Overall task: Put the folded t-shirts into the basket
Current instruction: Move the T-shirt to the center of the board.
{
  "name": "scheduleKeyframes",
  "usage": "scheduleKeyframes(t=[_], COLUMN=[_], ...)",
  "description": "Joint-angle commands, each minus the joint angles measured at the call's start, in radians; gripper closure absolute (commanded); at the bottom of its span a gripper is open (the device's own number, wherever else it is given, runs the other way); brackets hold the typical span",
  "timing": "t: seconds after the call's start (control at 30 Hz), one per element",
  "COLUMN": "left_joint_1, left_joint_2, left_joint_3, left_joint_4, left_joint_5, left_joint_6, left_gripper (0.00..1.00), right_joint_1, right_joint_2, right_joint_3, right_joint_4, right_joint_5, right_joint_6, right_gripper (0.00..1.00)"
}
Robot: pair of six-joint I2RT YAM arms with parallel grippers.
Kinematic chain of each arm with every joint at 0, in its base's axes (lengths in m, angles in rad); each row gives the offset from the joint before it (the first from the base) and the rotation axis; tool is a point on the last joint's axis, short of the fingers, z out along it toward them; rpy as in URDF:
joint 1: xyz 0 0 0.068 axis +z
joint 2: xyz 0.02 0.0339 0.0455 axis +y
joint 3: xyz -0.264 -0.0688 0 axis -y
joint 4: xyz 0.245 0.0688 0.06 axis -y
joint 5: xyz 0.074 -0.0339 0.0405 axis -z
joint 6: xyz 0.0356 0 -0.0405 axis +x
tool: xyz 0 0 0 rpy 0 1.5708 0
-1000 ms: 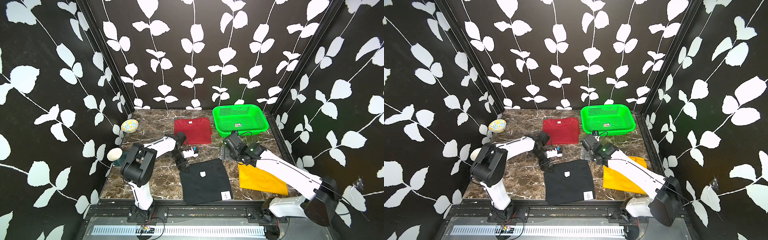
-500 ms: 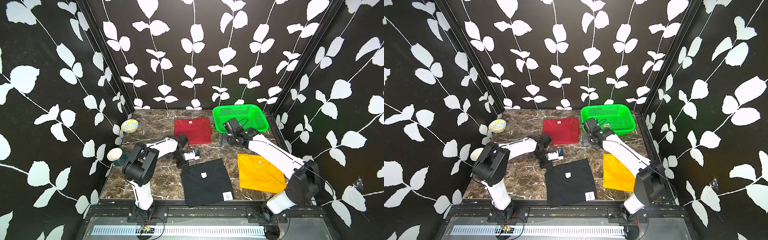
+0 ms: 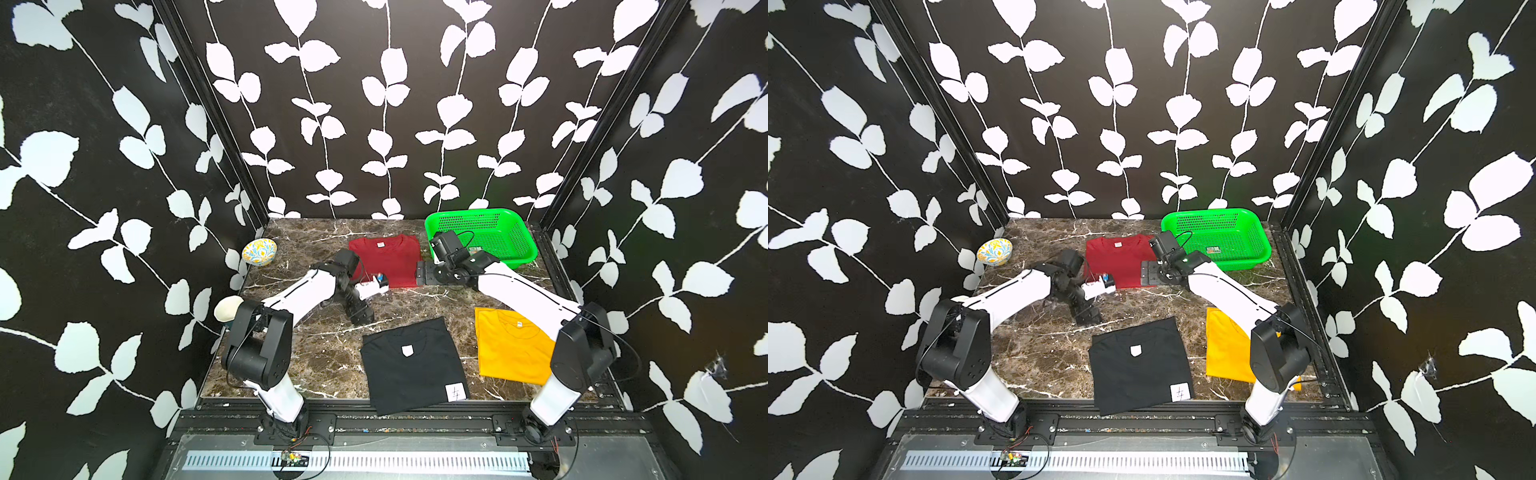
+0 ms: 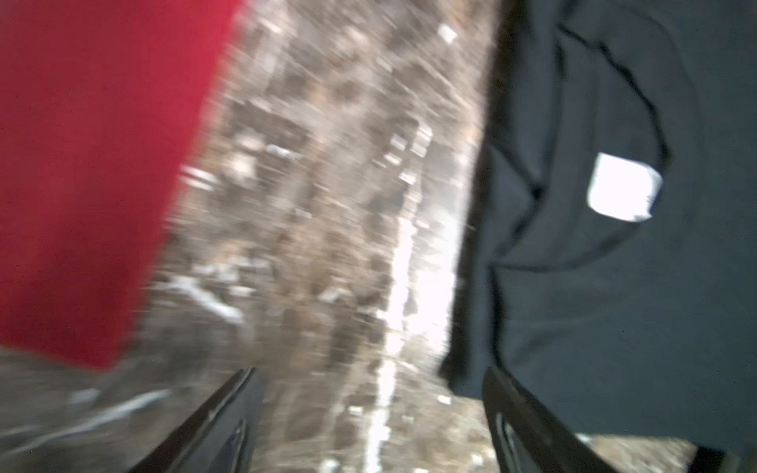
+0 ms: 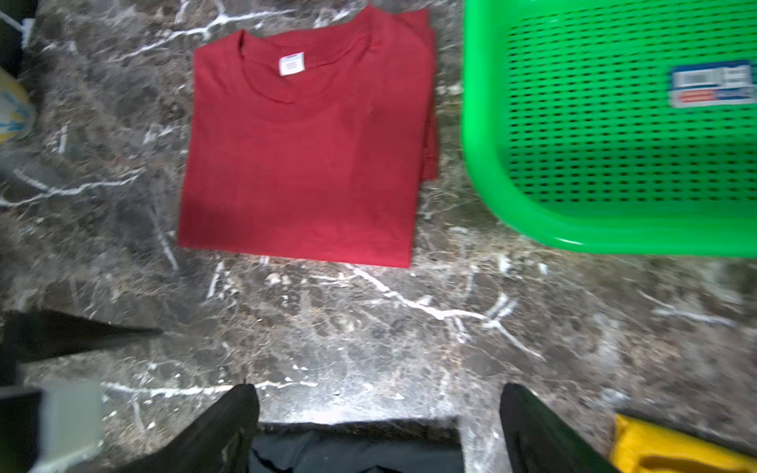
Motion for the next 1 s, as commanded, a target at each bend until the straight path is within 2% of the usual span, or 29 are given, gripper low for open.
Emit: scheduleKeyframes(t=[0.0, 0.17, 0.3, 0.53, 0.77, 0.97], left_joint_1=[-0.004, -0.004, 0.011, 0.094, 0.16, 0.23], left_joint_2=[0.08, 0.224, 0.331, 0.454, 0.458, 0.426], left_joint_3=[0.1, 0.227, 0.312, 0.428, 0.382, 0.277], left_joint_4=[0.06, 0.102, 0.069, -0.038, -0.168, -0.187], left_joint_5=[-0.045, -0.132, -0.167, -0.222, -0.154, -0.114], left_joint_6=[-0.007, -0.055, -0.08, -0.17, -0.119, -0.081], left_gripper=[0.15, 0.16, 0.16, 0.18, 0.23, 0.26], right_joint_1=[-0.003, -0.003, -0.002, -0.002, -0.001, -0.005], right_joint_2=[-0.09, -0.201, -0.262, -0.286, -0.204, -0.094], right_joint_3=[-0.048, -0.157, -0.233, -0.249, -0.137, 0.0], right_joint_4=[0.005, 0.004, 0.008, -0.041, -0.111, -0.119], right_joint_5=[0.105, 0.146, 0.163, 0.244, 0.236, 0.273], right_joint_6=[0.045, 0.084, 0.103, 0.112, 0.059, -0.001], right_gripper=[0.06, 0.06, 0.06, 0.06, 0.05, 0.04])
